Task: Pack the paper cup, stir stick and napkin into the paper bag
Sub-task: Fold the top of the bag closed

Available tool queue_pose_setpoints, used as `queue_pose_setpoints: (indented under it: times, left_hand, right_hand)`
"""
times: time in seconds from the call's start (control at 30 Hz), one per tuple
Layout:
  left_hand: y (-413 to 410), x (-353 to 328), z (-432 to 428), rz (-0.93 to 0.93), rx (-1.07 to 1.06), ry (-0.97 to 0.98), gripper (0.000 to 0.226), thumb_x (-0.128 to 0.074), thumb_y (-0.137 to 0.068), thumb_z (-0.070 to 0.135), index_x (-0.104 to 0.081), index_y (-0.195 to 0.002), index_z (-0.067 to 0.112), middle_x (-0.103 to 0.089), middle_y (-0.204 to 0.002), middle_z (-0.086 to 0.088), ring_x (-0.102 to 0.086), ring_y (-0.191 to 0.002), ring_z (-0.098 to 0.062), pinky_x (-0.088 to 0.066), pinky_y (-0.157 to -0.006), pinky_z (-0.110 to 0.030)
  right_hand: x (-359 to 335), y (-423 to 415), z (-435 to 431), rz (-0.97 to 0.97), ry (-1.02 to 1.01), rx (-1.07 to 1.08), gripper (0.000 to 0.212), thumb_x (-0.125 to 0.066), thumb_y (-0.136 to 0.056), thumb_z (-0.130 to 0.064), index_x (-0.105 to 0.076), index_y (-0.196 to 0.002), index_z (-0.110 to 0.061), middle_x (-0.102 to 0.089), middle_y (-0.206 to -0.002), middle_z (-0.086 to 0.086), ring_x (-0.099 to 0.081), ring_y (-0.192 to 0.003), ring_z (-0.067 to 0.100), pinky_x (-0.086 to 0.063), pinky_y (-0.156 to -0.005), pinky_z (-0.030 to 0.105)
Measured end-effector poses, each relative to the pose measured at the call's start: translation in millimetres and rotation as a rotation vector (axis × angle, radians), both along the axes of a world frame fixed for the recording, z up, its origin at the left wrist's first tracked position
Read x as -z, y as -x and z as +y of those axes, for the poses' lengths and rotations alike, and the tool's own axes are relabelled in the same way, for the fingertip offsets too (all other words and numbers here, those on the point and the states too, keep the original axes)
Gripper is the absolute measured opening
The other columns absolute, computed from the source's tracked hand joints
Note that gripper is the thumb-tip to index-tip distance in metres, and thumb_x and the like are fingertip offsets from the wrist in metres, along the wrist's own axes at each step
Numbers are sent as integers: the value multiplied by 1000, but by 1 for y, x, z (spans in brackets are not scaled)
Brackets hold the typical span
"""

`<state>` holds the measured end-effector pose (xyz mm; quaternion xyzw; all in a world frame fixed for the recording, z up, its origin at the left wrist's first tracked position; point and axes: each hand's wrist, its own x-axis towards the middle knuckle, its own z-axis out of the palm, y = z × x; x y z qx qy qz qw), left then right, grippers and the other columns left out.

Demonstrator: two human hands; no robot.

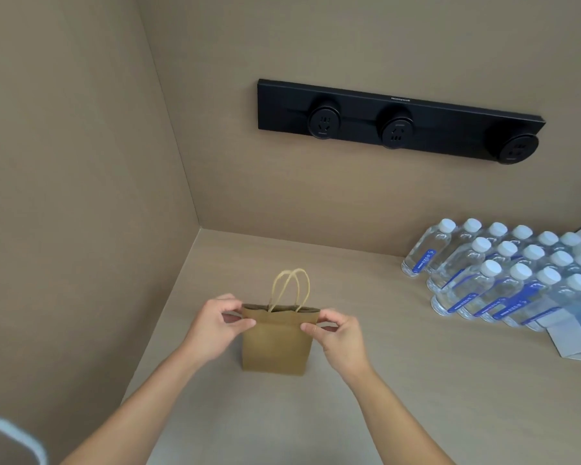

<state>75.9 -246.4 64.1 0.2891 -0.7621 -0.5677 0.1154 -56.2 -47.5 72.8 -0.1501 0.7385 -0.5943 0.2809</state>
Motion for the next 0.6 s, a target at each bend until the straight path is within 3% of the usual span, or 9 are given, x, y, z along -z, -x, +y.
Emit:
queue_pose_setpoints:
  times: [0.07,0.13,0.2,0.3,0.37,0.5,0.6]
  left_hand:
    - [3,0,4,14,-11,49,32,-78,-73,-10,-79,-73,22,-59,-75,-1,-62,-61,0,-49,-73,-28]
    - [6,1,7,65,-36,62,53,-68,-74,-22,-79,-65,29,-61,-78,-4,-62,-64,2,-47,-68,-12]
    - [6,4,11,98,-43,52,59,-61,-75,-28,-78,-59,26,-65,-88,-8,-65,-72,2,-48,-67,-9]
    - [4,8,14,71,-44,64,46,-64,-77,-23,-79,-64,19,-72,-102,-13,-71,-85,-9,-53,-76,-12]
    - [1,8,13,34,-40,161,39,-66,-80,-17,-81,-74,19,-76,-101,-6,-72,-88,-12,-52,-83,-11]
    - [-3,5,11,-1,32,390,43,-57,-83,-17,-82,-87,17,-73,-103,10,-68,-97,-4,-39,-93,1]
    - [-5,3,13,-33,89,450,45,-48,-81,-10,-80,-98,16,-74,-106,9,-64,-100,0,-32,-97,2]
  right_hand:
    - [4,3,-1,28,2,23,24,-76,-74,9,-77,-66,-14,-68,-74,1,-63,-64,13,-47,-61,19]
    - [9,4,-1,68,8,42,42,-62,-72,25,-78,-63,-13,-70,-78,3,-66,-72,11,-50,-68,20]
    - [13,5,0,86,-2,48,47,-51,-71,30,-78,-62,-7,-70,-84,3,-65,-75,7,-47,-62,14]
    - [18,5,1,70,-18,46,39,-52,-78,27,-79,-68,0,-70,-98,7,-65,-88,7,-47,-72,11]
    - [19,5,0,88,-33,32,44,-50,-82,25,-79,-70,-5,-71,-101,7,-65,-94,12,-49,-83,18]
    - [15,4,-5,86,-53,1,37,-48,-86,16,-80,-87,-4,-73,-99,5,-66,-94,12,-47,-78,6]
    - [16,2,-8,155,-134,-56,21,-61,-88,-7,-80,-94,-15,-76,-99,-3,-67,-93,8,-50,-82,15]
